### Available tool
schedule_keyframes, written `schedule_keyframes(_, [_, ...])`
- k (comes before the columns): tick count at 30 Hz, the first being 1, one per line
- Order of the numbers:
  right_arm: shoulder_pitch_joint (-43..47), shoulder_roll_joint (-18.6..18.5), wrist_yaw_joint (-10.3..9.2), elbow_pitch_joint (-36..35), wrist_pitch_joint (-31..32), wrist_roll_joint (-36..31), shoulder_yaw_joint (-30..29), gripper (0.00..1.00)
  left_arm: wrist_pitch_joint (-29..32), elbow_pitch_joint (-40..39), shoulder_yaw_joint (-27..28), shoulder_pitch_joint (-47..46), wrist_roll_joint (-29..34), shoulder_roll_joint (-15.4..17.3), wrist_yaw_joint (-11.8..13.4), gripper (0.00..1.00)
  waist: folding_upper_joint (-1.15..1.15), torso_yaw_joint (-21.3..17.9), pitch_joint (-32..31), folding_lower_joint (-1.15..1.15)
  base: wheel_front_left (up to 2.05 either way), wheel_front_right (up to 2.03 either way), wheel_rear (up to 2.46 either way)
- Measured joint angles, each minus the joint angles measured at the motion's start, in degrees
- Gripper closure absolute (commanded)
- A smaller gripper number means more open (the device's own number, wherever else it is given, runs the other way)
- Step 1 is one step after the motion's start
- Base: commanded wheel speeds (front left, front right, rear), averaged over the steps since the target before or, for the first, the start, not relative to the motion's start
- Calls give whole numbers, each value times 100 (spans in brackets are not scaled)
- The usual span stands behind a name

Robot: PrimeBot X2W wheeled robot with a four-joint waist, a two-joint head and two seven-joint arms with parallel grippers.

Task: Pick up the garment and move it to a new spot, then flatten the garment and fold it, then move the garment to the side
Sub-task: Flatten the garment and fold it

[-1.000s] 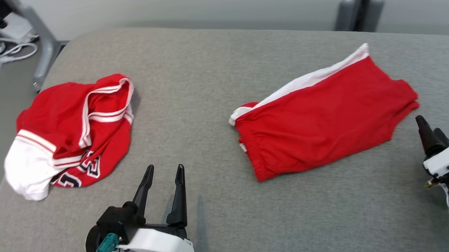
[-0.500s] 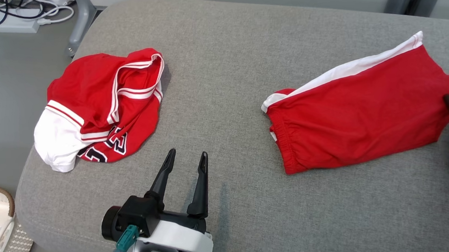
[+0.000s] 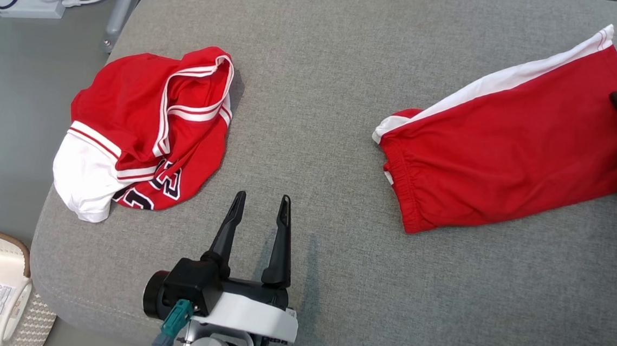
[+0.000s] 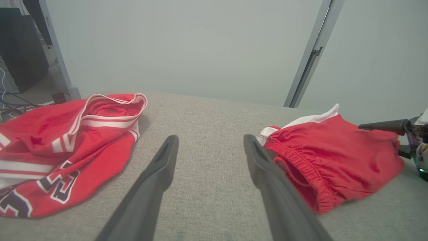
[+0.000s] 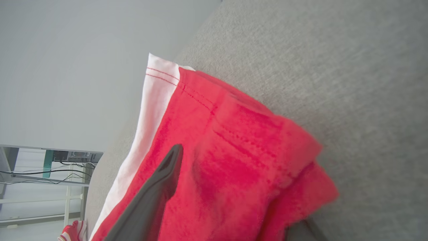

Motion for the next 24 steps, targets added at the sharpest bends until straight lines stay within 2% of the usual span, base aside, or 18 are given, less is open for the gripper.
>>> schedule_keyframes(4, [-104,8,0,85,-92,1,11,0,0,-2,4,-51,-16,1,23,0,0,34,26,0,0,0,0])
schedule_keyframes(5, [-109,9,0,80,-108,10,35,98,0,-2,11,-51,-45,1,40,0,0,38,20,0,0,0,0])
schedule_keyframes(15, [-23,171,10,53,-503,363,-147,100,0,31,71,-49,-48,-1,73,0,0,-91,-92,0,0,0,0])
schedule_keyframes(20, [280,330,19,-204,-803,649,-234,100,0,69,125,-43,14,0,37,0,0,-287,-235,0,0,0,0])
schedule_keyframes(24, [636,320,19,-385,-1109,828,-359,100,0,81,148,-36,58,-1,20,0,0,-448,-374,0,0,0,0])
